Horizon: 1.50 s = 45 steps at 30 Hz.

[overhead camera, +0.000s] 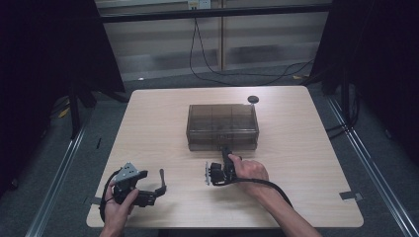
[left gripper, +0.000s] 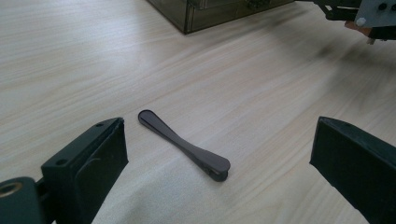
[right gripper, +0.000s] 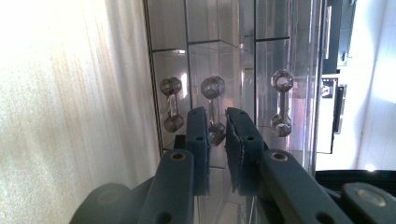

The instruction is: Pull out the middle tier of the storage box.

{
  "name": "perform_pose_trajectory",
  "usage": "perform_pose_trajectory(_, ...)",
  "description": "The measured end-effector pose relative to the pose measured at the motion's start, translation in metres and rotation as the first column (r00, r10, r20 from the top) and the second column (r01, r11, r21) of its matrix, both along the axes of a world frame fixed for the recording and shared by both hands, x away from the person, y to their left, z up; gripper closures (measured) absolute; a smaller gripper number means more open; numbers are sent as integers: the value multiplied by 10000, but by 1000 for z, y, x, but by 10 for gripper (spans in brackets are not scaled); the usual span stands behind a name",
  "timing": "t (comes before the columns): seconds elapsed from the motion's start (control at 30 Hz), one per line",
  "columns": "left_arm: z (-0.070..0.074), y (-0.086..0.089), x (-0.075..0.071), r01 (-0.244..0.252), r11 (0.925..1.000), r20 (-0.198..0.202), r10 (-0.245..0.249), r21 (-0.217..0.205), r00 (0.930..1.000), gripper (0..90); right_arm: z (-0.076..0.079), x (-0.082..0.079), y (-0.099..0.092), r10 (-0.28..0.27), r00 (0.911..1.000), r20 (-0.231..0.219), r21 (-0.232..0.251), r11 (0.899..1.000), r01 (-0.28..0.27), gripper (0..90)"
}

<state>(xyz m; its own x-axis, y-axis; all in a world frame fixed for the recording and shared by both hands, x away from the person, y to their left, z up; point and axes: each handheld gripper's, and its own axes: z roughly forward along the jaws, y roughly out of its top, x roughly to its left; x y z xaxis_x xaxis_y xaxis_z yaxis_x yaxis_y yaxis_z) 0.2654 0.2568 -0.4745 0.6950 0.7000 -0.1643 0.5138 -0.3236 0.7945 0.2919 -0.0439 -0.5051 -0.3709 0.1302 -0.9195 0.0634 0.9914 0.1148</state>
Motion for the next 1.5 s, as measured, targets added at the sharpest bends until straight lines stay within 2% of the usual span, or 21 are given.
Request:
perform_pose_trajectory(0.2, 0, 0, 0, 6, 10000, 10, -6, 31, 10000, 39, 3, 1, -2, 17, 9997, -251, 279, 9996, -10, 793)
perform_pose_trajectory(0.43, 0, 1, 0, -14, 10000, 6, 14, 31, 10000, 39, 8, 3, -8, 21, 9970, -773, 1054, 9944, 61, 739)
perform_pose_trajectory(0.53, 0, 0, 0, -12, 10000, 5, 12, 35, 10000, 39, 13, 3, -11, 34, 9916, -1291, 1720, 9849, 190, 700)
perform_pose_trajectory(0.63, 0, 1, 0, -9, 10000, 0, 9, 41, 10000, 39, 20, 5, -16, 293, 9830, -1815, 2183, 9758, 112, 670)
perform_pose_trajectory(0.67, 0, 1, 0, -8, 10000, 4, 8, 33, 10000, 39, 20, 5, -16, 293, 9830, -1815, 2183, 9758, 112, 670)
perform_pose_trajectory(0.7, 0, 0, 0, -7, 10000, 5, 7, 44, 10000, 39, 23, 6, -19, 339, 9761, -2147, 2503, 9679, 214, 643)
perform_pose_trajectory(0.77, 0, 0, 0, -1, 10000, 9, 1, 54, 10000, 39, 25, 7, -21, 352, 9722, -2315, 2688, 9627, 292, 644)
perform_pose_trajectory(0.8, 0, 0, 0, 21, 10000, 3, -21, 43, 10000, 39, 29, 9, -26, 373, 9655, -2579, 2982, 9535, 428, 632)
perform_pose_trajectory(0.87, 0, 0, 0, 15, 10000, -2, -15, 53, 10000, 39, 31, 9, -27, 397, 9629, -2670, 3084, 9501, 463, 623)
perform_pose_trajectory(0.9, 0, 0, 1, 14, 10000, 2, -14, 67, 10000, 38, 34, 12, -32, 443, 9489, -3125, 3248, 9437, 629, 620)
perform_pose_trajectory(0.97, 0, 0, 1, 36, 10000, 0, -36, 69, 10000, 39, 36, 14, -33, 497, 9446, -3244, 3322, 9410, 646, 618)
perform_pose_trajectory(1.0, 0, 0, 1, 36, 10000, -1, -36, 68, 10000, 39, 37, 14, -36, 525, 9361, -3479, 3566, 9308, 803, 618)
perform_pose_trajectory(1.03, 0, 0, 1, 33, 10000, -1, -33, 65, 10000, 39, 39, 15, -38, 671, 9236, -3774, 3832, 9193, 898, 614)
perform_pose_trajectory(1.07, 0, 0, 0, 21, 10000, 4, -21, 71, 10000, 39, 40, 17, -40, 730, 9180, -3899, 3852, 9184, 905, 605)
perform_pose_trajectory(1.1, 0, 0, 1, 44, 10000, -6, -44, 65, 10000, 38, 43, 19, -44, 874, 9003, -4264, 4038, 9090, 1030, 607)
perform_pose_trajectory(1.17, 0, 0, 1, 32, 10000, -4, -32, 74, 10000, 39, 44, 20, -46, 908, 8984, -4296, 4072, 9075, 1030, 607)
perform_pose_trajectory(1.2, -1, 0, 0, 15, 10000, -20, -15, 65, 10000, 38, 48, 22, -49, 1046, 8807, -4619, 4145, 9034, 1100, 603)
perform_pose_trajectory(1.27, 0, 0, 0, 29, 10000, -2, -29, 54, 10000, 39, 50, 23, -49, 1060, 8781, -4666, 4171, 9018, 1129, 601)
perform_pose_trajectory(1.3, 0, 0, 0, 31, 10000, 2, -31, 52, 10000, 39, 51, 24, -51, 1186, 8659, -4859, 4234, 8987, 1145, 597)
perform_pose_trajectory(1.33, 0, 0, 0, 30, 10000, 2, -30, 53, 10000, 39, 53, 25, -52, 1244, 8629, -4898, 4233, 8992, 1106, 596)
perform_pose_trajectory(1.5, 0, 0, 0, 54, 10000, -1, -54, 57, 10000, 39, 61, 30, -61, 1416, 8299, -5396, 4382, 8889, 1333, 576)
